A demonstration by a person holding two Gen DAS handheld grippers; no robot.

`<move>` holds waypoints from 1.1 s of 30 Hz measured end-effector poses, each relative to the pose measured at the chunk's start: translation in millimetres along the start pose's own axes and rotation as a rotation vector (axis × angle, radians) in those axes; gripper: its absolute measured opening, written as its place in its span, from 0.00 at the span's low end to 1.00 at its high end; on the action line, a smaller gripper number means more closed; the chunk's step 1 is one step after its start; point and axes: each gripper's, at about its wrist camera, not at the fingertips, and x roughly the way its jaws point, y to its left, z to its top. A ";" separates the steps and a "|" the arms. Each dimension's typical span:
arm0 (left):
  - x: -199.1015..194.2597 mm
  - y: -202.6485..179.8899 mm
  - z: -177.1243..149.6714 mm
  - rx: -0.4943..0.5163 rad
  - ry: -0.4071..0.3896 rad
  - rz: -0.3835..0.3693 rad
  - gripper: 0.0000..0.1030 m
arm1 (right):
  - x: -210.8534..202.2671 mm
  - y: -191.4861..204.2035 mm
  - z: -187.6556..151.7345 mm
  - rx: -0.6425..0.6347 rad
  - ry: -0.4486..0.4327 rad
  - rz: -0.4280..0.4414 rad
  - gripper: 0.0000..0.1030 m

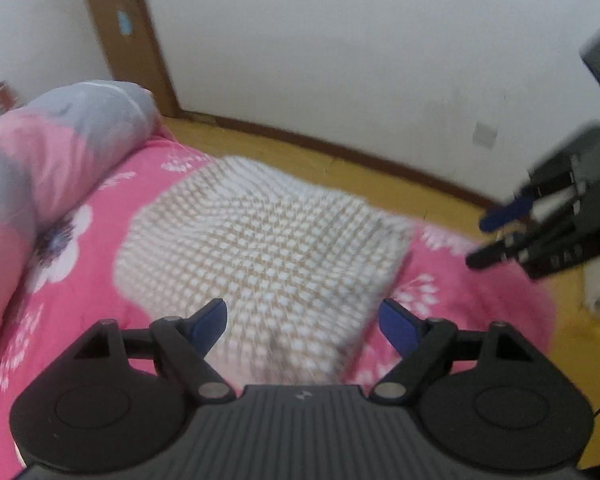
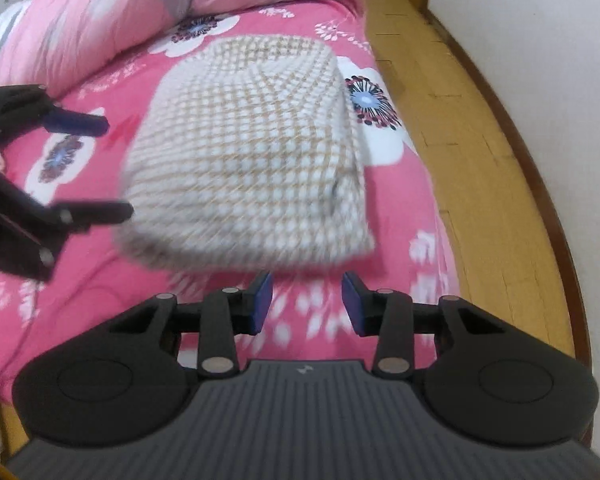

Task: Fold clothes

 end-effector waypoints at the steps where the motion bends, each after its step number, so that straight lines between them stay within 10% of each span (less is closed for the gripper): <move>1: -19.3 -1.3 -0.4 -0.026 -0.016 0.001 0.87 | -20.5 11.2 -4.9 0.014 -0.009 0.002 0.39; 6: -123.2 -7.1 -10.0 -0.202 -0.099 -0.006 0.95 | -119.1 74.9 -15.3 0.062 -0.085 -0.015 0.76; 12: -204.7 -13.8 -11.6 -0.374 -0.109 0.094 0.98 | -223.9 132.1 -27.2 0.116 -0.164 -0.056 0.98; 19: -297.7 -21.5 -13.0 -0.571 -0.118 0.214 0.98 | -267.6 148.2 -28.0 0.131 -0.219 -0.023 0.99; 33: -321.6 -44.2 -5.0 -0.691 -0.118 0.400 0.99 | -296.5 147.9 -27.5 0.103 -0.209 -0.210 0.99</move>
